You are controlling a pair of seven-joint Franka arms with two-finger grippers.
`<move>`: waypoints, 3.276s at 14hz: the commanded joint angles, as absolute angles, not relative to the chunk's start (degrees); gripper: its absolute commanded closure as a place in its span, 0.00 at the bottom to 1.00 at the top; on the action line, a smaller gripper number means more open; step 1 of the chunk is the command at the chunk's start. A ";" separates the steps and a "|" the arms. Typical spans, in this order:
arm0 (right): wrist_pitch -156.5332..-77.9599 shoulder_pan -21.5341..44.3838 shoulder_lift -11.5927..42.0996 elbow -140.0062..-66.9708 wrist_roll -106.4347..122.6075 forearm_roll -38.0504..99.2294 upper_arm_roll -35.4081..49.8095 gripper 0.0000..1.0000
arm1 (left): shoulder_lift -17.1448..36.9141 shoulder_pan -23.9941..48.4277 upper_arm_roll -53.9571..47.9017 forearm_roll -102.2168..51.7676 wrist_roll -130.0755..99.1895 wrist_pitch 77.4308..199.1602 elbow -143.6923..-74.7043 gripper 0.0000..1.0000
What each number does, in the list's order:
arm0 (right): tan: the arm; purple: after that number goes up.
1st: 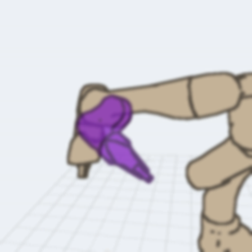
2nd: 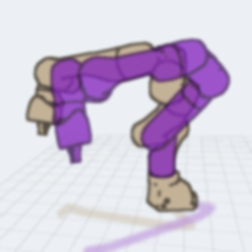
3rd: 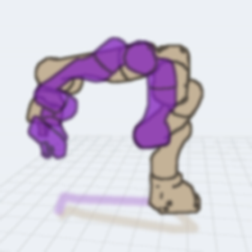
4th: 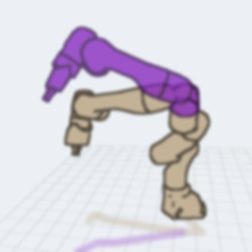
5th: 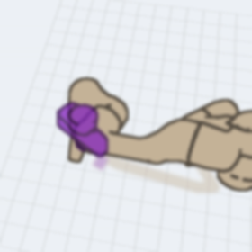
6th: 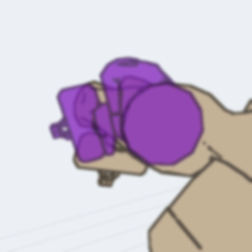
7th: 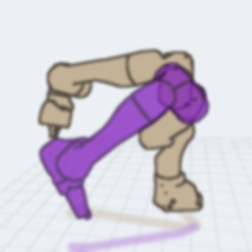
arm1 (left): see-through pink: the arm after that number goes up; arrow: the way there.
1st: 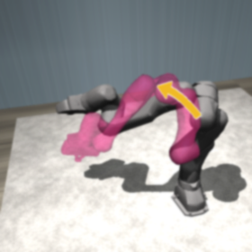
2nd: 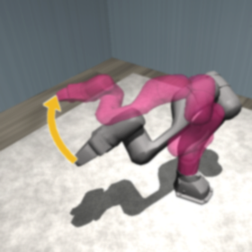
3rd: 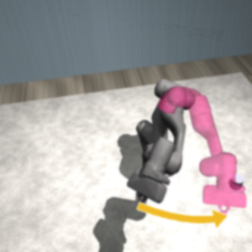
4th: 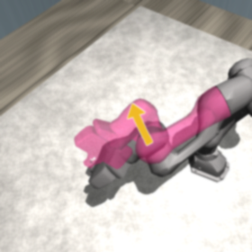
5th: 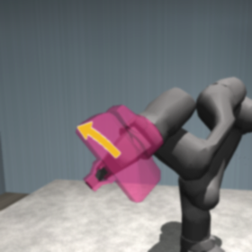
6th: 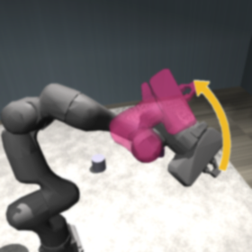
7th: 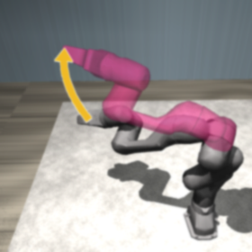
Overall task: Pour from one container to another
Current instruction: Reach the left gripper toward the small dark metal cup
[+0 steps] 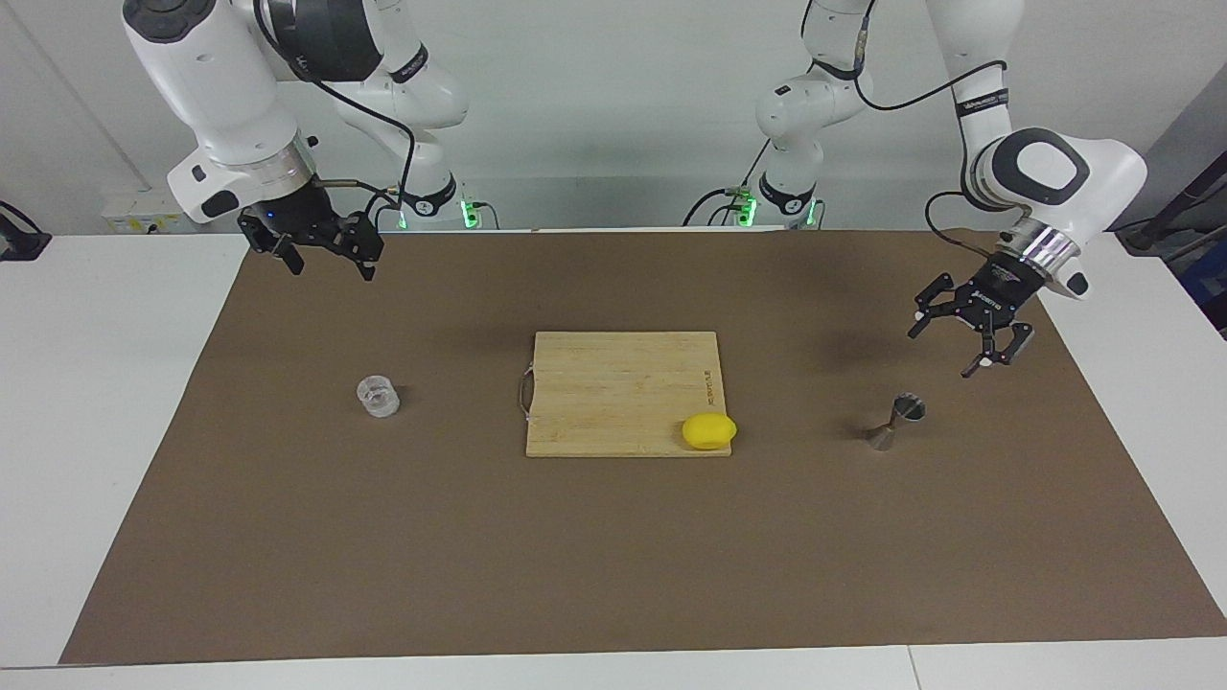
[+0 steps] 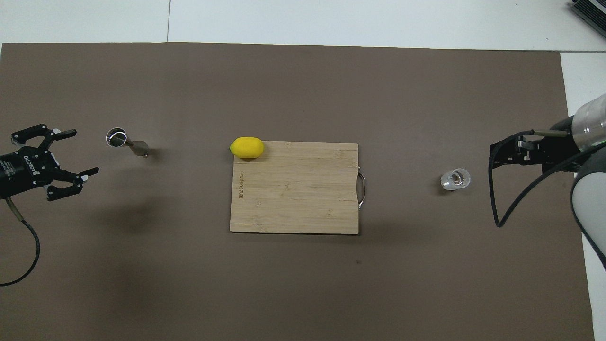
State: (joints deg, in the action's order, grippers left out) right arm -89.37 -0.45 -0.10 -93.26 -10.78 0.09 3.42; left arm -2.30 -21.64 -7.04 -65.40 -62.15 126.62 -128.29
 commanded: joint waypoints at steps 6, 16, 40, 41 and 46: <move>-88.86 -1.41 -0.97 -93.87 -9.32 1.32 3.69 0.00 | 1.31 -23.03 -7.47 -80.58 -63.55 129.55 -133.24 0.00; -88.86 -1.41 -0.97 -93.87 -9.32 1.32 3.69 0.00 | 5.27 -22.41 -7.47 -84.90 -63.02 132.10 -132.01 0.00; -88.86 -1.41 -0.97 -93.87 -9.32 1.32 3.69 0.00 | 5.36 -22.15 -7.47 -87.36 -63.11 133.24 -132.01 0.00; -88.86 -1.41 -0.97 -93.87 -9.32 1.32 3.69 0.00 | 5.36 -22.15 -7.47 -87.45 -63.11 133.24 -132.01 0.00; -88.86 -1.41 -0.97 -93.87 -9.32 1.32 3.69 0.00 | 5.36 -22.15 -7.47 -88.15 -63.11 133.33 -132.01 0.00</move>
State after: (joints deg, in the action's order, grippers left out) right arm -89.37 -0.45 -0.10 -93.26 -10.78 0.09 3.42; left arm 4.68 -22.26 -7.11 -86.72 -62.89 132.06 -132.68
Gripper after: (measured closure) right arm 0.000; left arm 0.000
